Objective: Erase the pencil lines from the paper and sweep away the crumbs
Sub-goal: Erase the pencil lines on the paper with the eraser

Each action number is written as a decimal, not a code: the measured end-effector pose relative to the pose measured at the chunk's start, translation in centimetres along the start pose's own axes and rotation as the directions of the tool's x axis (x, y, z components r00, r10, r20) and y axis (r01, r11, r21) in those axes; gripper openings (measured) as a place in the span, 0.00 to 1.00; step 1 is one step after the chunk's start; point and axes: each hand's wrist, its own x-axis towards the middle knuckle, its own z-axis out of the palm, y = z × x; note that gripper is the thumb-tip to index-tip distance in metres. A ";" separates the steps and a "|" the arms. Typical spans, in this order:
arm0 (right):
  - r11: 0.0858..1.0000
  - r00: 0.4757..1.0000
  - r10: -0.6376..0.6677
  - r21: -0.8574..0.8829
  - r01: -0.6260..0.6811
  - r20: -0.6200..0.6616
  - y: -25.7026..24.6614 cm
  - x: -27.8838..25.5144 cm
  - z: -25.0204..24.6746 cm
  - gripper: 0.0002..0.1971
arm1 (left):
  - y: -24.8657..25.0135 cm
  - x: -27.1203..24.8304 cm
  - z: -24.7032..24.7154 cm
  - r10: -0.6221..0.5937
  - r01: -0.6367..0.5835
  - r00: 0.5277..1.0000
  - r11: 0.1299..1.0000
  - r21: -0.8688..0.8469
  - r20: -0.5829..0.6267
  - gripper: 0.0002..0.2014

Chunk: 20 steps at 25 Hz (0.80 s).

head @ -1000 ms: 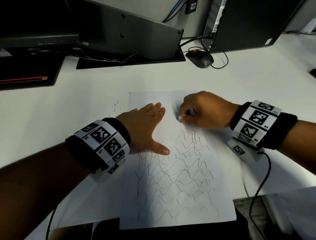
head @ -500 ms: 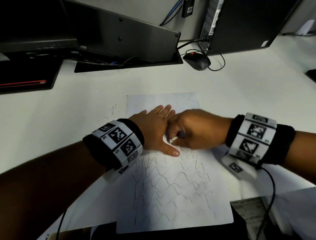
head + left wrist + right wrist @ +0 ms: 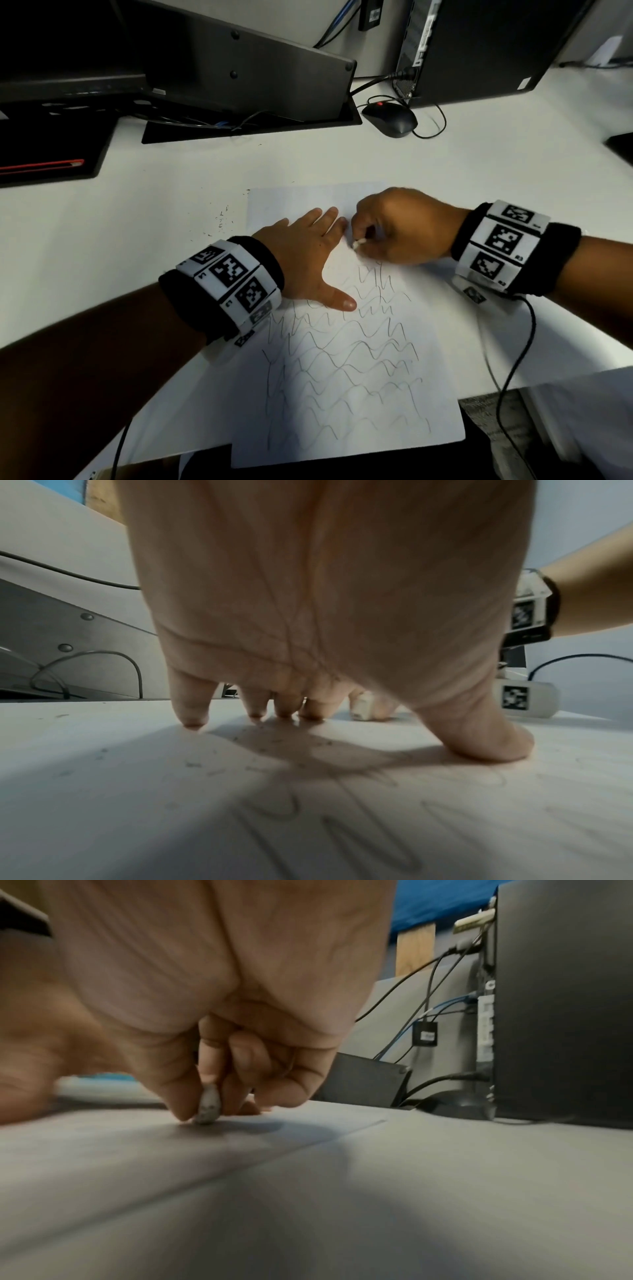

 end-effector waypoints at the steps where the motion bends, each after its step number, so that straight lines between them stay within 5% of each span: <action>1: 0.999 0.998 -0.040 0.015 0.039 0.044 -0.3 -0.2 0.3 0.04 | 0.0 0.0 0.0 0.002 -0.002 1.000 1.000 -0.008 -0.005 0.62; 3: 0.996 0.985 -0.092 0.036 0.088 0.145 -1.1 -0.6 0.7 0.04 | -0.2 -0.1 0.0 0.001 -0.002 1.000 1.000 -0.023 -0.008 0.62; 7: 1.000 1.000 0.003 -0.011 -0.002 0.016 0.0 -0.1 -0.4 0.04 | -0.2 0.0 0.0 0.004 -0.004 1.000 1.000 0.011 -0.001 0.63; 11: 0.996 0.987 -0.088 0.025 0.086 0.136 -0.8 -0.9 0.4 0.04 | -0.3 -0.1 0.1 0.004 -0.004 1.000 1.000 0.001 -0.011 0.63; 14: 0.998 1.000 0.002 -0.057 -0.001 0.019 0.0 -0.7 -0.5 0.04 | -0.2 -0.1 0.0 0.000 0.000 1.000 1.000 0.024 -0.004 0.63; 18: 0.994 0.984 -0.081 -0.058 0.091 0.157 -1.0 -1.1 0.1 0.05 | -0.2 -0.2 0.0 -0.001 0.001 1.000 1.000 0.012 -0.006 0.63; 20: 0.997 0.993 -0.049 -0.056 0.056 0.111 -0.6 -1.0 -0.2 0.05 | -0.2 -0.1 0.0 -0.003 0.003 1.000 1.000 0.019 -0.004 0.63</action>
